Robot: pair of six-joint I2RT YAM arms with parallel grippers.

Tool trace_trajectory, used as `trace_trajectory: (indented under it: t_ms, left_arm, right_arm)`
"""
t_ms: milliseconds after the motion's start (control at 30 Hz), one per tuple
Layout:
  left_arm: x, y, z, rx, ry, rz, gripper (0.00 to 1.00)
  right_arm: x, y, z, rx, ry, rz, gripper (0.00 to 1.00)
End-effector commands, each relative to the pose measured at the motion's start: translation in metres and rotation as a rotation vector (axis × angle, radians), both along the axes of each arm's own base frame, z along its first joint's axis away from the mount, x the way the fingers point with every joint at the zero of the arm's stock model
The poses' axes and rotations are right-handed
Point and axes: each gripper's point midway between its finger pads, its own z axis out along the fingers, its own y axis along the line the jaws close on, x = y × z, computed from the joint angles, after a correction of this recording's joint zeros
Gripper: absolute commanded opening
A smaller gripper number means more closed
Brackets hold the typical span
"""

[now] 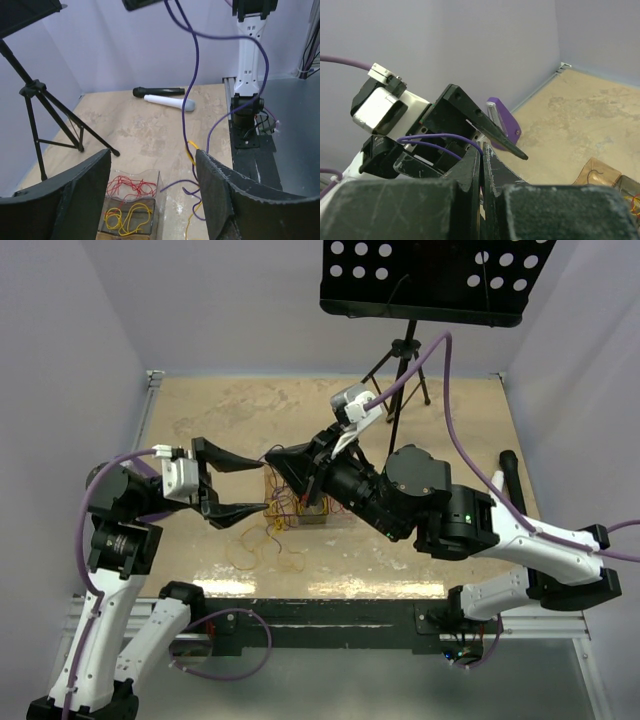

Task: Untangle the cables
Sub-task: Untie the cable.

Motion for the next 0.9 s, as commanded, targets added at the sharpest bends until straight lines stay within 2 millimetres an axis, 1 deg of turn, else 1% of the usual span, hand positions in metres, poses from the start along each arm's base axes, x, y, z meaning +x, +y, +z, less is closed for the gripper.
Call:
trace_trajectory:
  t_ms: [0, 67, 100, 133, 167, 233, 300, 367, 500, 633, 733, 867]
  left_arm:
    - [-0.008, -0.002, 0.013, -0.049, 0.026, -0.035, 0.65]
    - [-0.008, -0.002, 0.004, -0.033, 0.056, -0.045, 0.52]
    - [-0.008, -0.002, 0.0, -0.018, 0.053, -0.046, 0.47]
    - [-0.009, -0.001, -0.001, -0.006, 0.042, -0.046, 0.43]
    - [-0.01, -0.001, -0.009, 0.009, 0.079, -0.05, 0.43]
    - [-0.012, -0.001, -0.013, 0.02, 0.086, -0.056, 0.43]
    - [-0.012, -0.001, -0.015, 0.029, 0.084, -0.052, 0.43]
    - [-0.012, -0.001, -0.014, 0.029, 0.087, -0.057, 0.43]
    - [-0.02, -0.001, -0.015, 0.034, 0.105, -0.097, 0.42]
    - [-0.026, 0.0, -0.016, 0.045, 0.105, -0.104, 0.47]
    - [-0.029, 0.0, -0.017, 0.053, 0.112, -0.108, 0.53]
    - [-0.028, 0.001, -0.023, 0.073, 0.109, -0.096, 0.54]
  right_arm:
    - [0.003, -0.005, 0.013, 0.055, 0.006, -0.024, 0.0]
    - [0.004, -0.005, 0.015, 0.058, 0.0, -0.029, 0.0]
    - [0.005, -0.006, 0.016, 0.059, -0.002, -0.034, 0.0]
    - [0.005, -0.007, 0.017, 0.06, -0.005, -0.038, 0.0]
    - [0.005, -0.006, 0.018, 0.06, -0.008, -0.038, 0.0]
    - [0.006, -0.008, 0.021, 0.065, -0.014, -0.044, 0.0]
    - [0.006, -0.007, 0.021, 0.061, -0.015, -0.045, 0.0]
    - [0.007, -0.006, 0.021, 0.059, -0.018, -0.046, 0.0]
    - [0.008, -0.001, 0.017, 0.044, -0.019, -0.052, 0.0]
    - [0.01, 0.0, 0.015, 0.033, -0.021, -0.062, 0.0]
    - [0.012, -0.001, 0.016, 0.032, -0.027, -0.075, 0.0]
    - [0.014, -0.002, 0.016, 0.025, -0.033, -0.087, 0.0]
